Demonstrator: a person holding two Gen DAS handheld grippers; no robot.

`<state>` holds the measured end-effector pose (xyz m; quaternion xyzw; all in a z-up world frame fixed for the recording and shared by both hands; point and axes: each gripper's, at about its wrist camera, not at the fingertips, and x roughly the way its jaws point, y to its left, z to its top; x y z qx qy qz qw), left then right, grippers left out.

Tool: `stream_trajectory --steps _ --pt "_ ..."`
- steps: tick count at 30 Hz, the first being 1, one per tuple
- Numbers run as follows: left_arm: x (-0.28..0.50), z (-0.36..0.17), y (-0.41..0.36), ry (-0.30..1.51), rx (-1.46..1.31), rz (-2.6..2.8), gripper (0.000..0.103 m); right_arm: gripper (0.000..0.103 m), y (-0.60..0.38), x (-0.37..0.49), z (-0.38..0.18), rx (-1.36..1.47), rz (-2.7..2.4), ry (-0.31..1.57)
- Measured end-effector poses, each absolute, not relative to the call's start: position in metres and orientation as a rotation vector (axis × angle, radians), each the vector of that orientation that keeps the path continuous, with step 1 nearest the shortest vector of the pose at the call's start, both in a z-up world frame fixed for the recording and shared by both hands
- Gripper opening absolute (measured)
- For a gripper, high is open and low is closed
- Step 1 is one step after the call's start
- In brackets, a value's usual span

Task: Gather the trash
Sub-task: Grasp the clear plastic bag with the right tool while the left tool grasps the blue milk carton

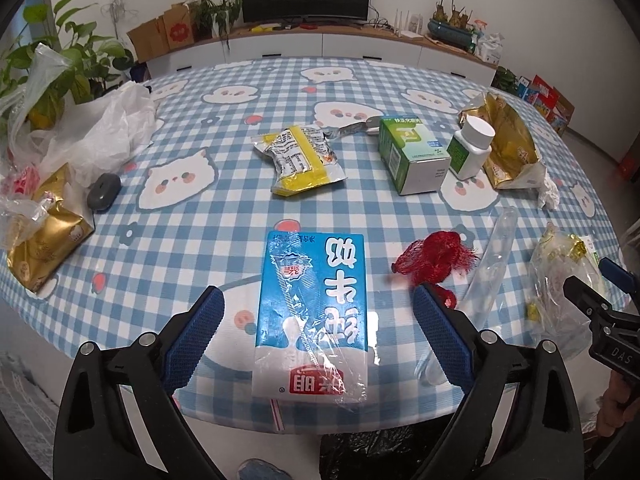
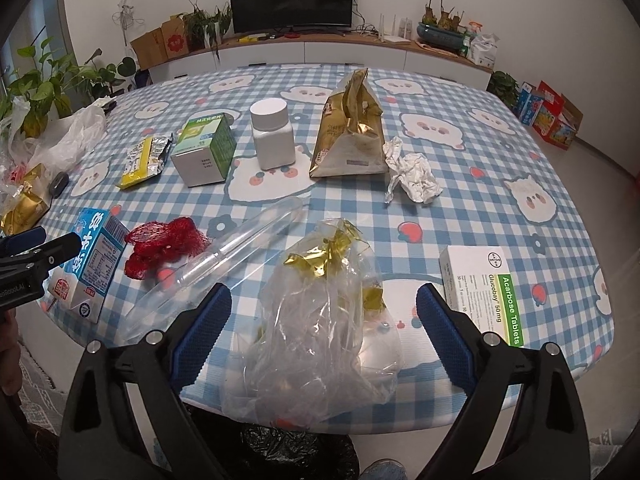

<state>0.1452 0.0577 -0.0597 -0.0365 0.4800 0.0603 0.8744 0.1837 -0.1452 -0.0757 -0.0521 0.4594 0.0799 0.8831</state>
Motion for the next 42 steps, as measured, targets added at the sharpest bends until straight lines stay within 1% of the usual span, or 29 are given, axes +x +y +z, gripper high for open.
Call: stream_trajectory --steps 3,9,11,12,14,15,22,29,42 --pt "0.151 -0.067 0.058 1.031 -0.063 0.132 0.090 0.086 -0.144 0.188 -0.082 -0.107 0.164 0.978" --pt "0.155 -0.079 0.059 1.073 -0.063 0.136 0.086 0.073 -0.145 0.194 -0.092 -0.088 0.158 1.023" --pt "0.155 -0.082 0.059 1.082 -0.061 0.149 0.085 0.067 -0.146 0.196 -0.094 -0.083 0.157 1.035" --pt "0.156 -0.083 0.059 1.085 -0.059 0.155 0.085 0.066 -0.146 0.197 -0.095 -0.077 0.160 1.043" --pt "0.156 -0.086 0.059 1.092 -0.052 0.159 0.082 0.061 -0.147 0.198 -0.097 -0.067 0.167 1.054" --pt "0.157 -0.088 0.059 1.096 -0.054 0.161 0.081 0.060 -0.147 0.198 -0.098 -0.067 0.168 1.055" --pt "0.159 -0.098 0.063 1.136 -0.105 0.141 0.065 0.048 -0.149 0.198 -0.098 -0.042 0.180 1.071" --pt "0.158 -0.098 0.061 1.140 -0.112 0.131 0.062 0.035 -0.151 0.198 -0.097 -0.022 0.180 1.073" --pt "0.139 -0.084 0.059 1.094 -0.131 0.133 0.062 0.033 -0.155 0.186 -0.082 -0.012 0.175 1.034"
